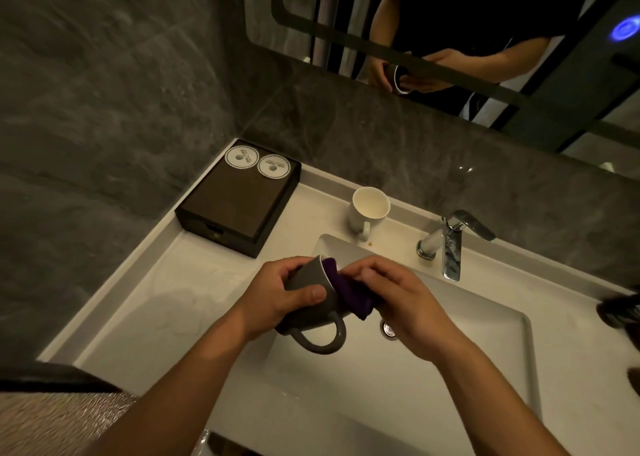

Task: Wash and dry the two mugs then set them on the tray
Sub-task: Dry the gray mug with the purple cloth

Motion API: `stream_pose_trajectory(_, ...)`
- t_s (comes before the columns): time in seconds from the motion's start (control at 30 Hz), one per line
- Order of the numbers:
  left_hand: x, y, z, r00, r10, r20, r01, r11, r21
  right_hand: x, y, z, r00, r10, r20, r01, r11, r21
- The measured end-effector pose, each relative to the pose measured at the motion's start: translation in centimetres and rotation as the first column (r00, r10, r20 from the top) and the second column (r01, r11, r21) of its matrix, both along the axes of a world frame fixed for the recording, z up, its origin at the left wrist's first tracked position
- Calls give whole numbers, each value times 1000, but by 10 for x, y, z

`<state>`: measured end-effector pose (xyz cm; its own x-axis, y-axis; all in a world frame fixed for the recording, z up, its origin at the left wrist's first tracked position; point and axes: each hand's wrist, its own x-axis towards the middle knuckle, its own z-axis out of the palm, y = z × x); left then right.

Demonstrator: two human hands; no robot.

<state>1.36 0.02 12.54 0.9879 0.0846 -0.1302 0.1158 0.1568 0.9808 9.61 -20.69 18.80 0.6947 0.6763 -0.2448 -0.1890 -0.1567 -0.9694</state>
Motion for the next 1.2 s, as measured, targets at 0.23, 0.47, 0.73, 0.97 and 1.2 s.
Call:
stream_pose_trajectory(0.23, -6, -1, -2, 999, -37, 6, 37, 997, -61, 4, -14, 1, 977, 209, 31, -209, 978, -13)
stream_pose_trajectory(0.47, -8, -4, 4, 996, -94, 4, 94, 996, -4, -8, -7, 4, 983, 168, 74, -165, 985, -39)
stream_pose_trajectory(0.73, -12, -14, 2, 998, -61, 9, 60, 993, 105, -33, -7, -6, 975, 176, 134, -148, 969, -198)
stream_pose_trajectory(0.97, -3, -32, -2, 805, 380, -456, -346, 924, 160, -50, -8, -18, 949, 206, 240, -112, 928, -355)
stream_pose_trajectory(1.2, -6, -45, -7, 609, 194, -769, -620, 722, -308, -75, -10, -37, 576, 392, 717, -18, 883, -468)
